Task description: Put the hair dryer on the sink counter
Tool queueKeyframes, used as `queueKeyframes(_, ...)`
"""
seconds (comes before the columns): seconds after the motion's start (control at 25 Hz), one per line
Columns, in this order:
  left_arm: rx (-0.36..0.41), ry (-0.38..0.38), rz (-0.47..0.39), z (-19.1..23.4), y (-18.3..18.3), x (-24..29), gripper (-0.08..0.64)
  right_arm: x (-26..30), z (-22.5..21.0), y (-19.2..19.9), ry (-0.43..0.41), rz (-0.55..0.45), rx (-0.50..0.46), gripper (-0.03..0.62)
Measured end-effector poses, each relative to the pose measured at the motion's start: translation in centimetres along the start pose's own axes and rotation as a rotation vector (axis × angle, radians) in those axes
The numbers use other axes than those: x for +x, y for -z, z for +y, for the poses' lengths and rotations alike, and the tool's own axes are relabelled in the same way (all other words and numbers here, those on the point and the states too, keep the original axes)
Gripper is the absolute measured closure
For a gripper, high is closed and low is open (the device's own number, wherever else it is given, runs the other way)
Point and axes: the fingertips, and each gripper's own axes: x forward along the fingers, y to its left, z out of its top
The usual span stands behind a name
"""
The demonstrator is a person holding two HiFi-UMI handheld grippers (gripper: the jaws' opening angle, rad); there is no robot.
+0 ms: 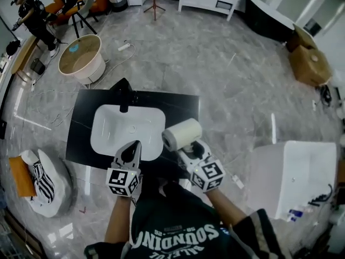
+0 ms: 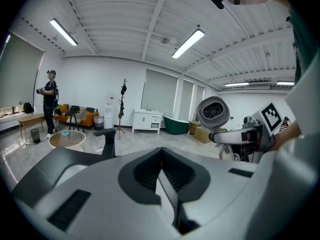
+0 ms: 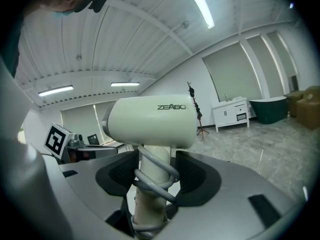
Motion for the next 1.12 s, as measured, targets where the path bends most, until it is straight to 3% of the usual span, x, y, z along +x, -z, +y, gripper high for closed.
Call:
queueKeyframes(0.36, 0.053, 0.154, 0.020, 1.3, -1.9, 6.0, 0.558, 0.6, -3.7, -1.3, 0.182, -0.036, 0.028, 0.364)
queueKeyframes(0.64, 0.054, 0.228, 0.044, 1.6, -2.0, 8.0, 0.558, 0.2, -4.8, -1.6, 0.277, -0.039, 0.064, 0.364)
queueKeyframes(1.12, 0.038, 0.280, 0.078, 3.0, -1.1, 9.0, 0.559, 3.2, -5.1, 0.0, 0.320, 0.004, 0.122, 0.364)
